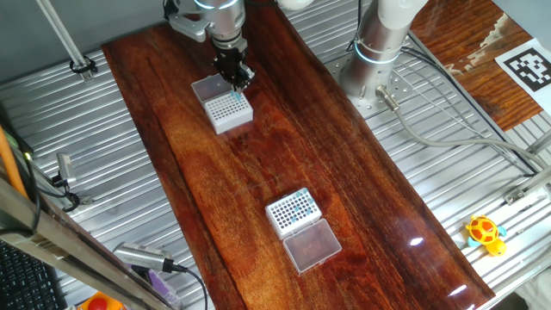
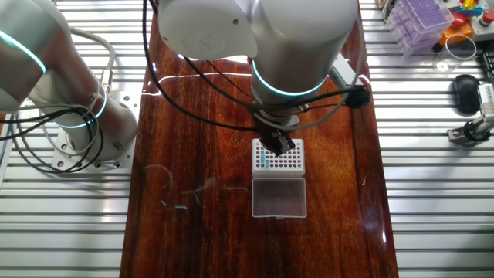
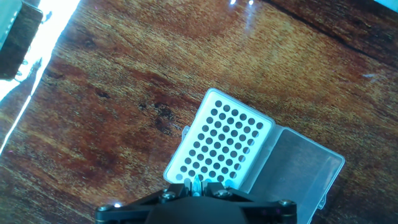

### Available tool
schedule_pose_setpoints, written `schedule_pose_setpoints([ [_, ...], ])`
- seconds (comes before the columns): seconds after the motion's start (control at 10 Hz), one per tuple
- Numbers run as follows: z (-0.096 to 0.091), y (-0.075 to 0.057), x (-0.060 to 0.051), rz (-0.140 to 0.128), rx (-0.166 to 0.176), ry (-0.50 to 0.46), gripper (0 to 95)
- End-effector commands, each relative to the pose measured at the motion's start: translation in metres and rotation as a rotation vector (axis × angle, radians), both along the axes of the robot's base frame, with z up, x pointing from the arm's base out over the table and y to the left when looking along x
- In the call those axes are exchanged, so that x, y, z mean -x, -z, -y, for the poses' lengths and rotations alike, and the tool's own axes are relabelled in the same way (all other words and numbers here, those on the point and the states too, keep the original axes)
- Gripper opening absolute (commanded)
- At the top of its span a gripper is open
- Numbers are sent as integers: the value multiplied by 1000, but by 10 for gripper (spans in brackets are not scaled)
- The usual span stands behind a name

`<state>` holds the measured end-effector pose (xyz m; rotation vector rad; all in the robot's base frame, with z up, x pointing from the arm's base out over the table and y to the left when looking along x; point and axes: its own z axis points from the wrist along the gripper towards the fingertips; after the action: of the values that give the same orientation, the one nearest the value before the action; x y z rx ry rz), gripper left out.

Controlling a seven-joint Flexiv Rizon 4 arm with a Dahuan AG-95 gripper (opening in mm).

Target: Transfer all medium pipette tips from one holder to another

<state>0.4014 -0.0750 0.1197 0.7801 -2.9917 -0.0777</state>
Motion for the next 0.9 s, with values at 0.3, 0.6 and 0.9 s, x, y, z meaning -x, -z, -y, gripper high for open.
schedule_pose_setpoints([
  [0.3, 2, -2, 0, -3, 1, -1, 0],
  [0.6, 4, -3, 2, -3, 1, -4, 0],
  [0.9, 4, -1, 2, -1, 0, -3, 0],
])
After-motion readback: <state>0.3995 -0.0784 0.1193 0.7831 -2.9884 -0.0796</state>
